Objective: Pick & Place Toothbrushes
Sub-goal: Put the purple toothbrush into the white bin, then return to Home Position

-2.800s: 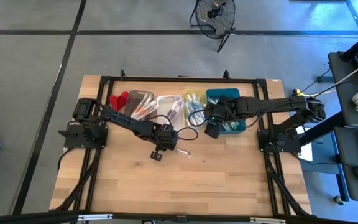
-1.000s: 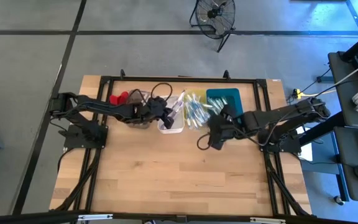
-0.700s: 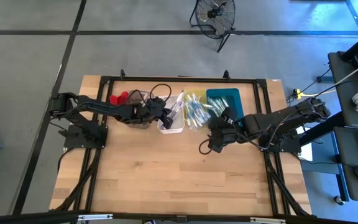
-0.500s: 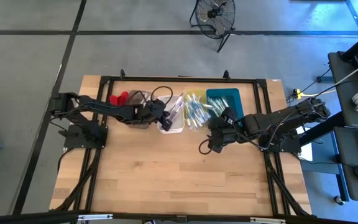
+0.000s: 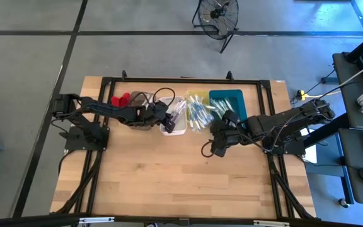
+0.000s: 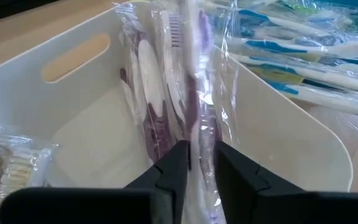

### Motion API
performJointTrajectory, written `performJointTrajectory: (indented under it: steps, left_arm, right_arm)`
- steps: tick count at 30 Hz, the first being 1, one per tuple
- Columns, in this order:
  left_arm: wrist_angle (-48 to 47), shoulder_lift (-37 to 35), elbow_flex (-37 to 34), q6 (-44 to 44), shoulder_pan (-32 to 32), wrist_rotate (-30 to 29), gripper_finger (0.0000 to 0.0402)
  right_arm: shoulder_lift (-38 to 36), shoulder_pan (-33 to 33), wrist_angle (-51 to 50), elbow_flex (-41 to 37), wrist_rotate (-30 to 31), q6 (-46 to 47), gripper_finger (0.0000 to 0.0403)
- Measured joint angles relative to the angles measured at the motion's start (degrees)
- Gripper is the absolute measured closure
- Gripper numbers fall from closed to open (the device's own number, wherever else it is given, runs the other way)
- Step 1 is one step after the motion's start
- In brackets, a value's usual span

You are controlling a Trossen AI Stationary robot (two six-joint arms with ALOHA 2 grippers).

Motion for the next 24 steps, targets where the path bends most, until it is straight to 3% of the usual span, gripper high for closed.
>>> performJointTrajectory:
  steps: [14, 19, 24]
  left_arm:
    - [2.4, -2.5, 0.1, 3.6, -0.3, -0.3, 0.0282]
    - [1.8, -7.7, 0.1, 7.1, -2.2, -0.5, 0.0284]
    - [-0.8, -14.4, 0.1, 9.6, -5.7, -1.2, 0.0292]
  right_arm:
    - [0.0, 0.3, 6.9, -0.5, -0.2, -0.8, 0.0045]
    - [0.0, 0.3, 12.6, -3.5, -2.8, -5.3, 0.0051]
    - [0.1, 0.3, 21.1, -7.4, -0.9, -9.6, 0.0055]
